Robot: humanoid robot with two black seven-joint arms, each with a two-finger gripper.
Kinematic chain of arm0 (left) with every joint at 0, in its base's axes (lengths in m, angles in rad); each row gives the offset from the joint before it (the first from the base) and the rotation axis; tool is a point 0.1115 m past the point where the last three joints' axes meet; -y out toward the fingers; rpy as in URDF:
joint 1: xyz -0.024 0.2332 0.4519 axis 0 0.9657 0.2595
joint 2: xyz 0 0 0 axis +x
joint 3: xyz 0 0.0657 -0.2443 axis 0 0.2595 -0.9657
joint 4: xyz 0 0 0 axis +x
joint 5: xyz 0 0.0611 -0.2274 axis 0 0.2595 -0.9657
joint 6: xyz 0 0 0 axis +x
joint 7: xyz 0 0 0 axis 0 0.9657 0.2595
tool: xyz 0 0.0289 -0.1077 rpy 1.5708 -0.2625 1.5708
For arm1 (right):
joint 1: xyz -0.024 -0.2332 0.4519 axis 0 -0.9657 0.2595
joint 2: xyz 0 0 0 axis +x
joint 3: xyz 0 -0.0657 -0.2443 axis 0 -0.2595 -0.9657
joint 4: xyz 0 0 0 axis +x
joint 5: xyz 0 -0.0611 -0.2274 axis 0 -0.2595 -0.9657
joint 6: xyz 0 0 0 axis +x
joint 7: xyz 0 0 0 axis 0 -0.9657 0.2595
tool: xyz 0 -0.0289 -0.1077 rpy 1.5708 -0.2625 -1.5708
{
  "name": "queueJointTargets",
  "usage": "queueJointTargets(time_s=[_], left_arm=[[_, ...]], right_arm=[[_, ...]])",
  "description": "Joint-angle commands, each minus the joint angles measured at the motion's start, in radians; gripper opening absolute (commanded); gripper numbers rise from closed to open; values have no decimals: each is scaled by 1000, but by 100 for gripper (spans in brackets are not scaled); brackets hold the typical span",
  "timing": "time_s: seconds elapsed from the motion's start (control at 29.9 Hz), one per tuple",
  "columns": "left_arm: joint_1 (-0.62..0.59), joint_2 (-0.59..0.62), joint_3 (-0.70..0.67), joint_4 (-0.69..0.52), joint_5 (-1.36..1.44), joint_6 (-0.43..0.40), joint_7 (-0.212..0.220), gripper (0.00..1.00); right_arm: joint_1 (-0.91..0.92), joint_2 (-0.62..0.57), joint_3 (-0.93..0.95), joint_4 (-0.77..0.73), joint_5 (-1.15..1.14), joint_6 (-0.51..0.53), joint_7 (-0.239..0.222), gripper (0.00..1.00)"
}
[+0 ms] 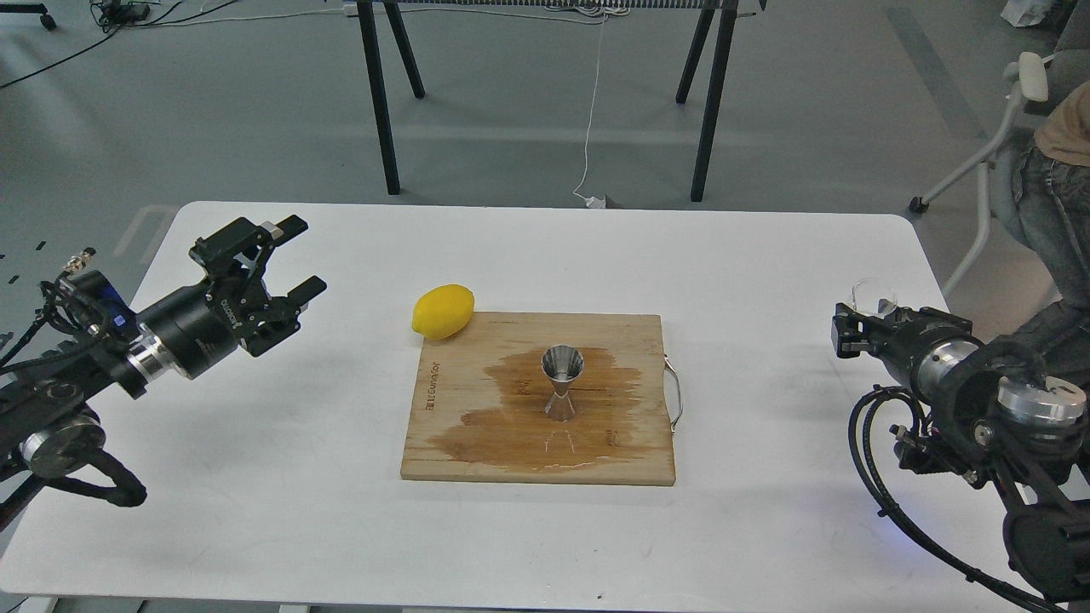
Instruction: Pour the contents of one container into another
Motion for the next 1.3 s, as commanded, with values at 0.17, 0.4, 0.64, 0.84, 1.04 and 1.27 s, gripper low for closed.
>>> queueJointTargets(time_s=[0.17, 0.4, 0.64, 0.84, 1.04, 1.27], left_arm=[[3, 0, 0, 0, 0, 0, 0, 94], [5, 0, -2, 0, 0, 0, 0, 94], [5, -2, -2, 0, 0, 0, 0, 94], [5, -9, -2, 0, 0, 0, 0, 94], [5, -12, -2, 0, 0, 0, 0, 94], [5, -12, -2, 0, 0, 0, 0, 94]], right_arm=[[-5, 25, -12, -113, 11, 0, -50, 23], [1, 26, -24, -169, 8, 0, -53, 27], [8, 25, -65, -175, 5, 0, -57, 36], [13, 26, -74, -181, 5, 0, -61, 48], [13, 26, -74, -181, 5, 0, -61, 56], [13, 26, -74, -177, 5, 0, -61, 80]])
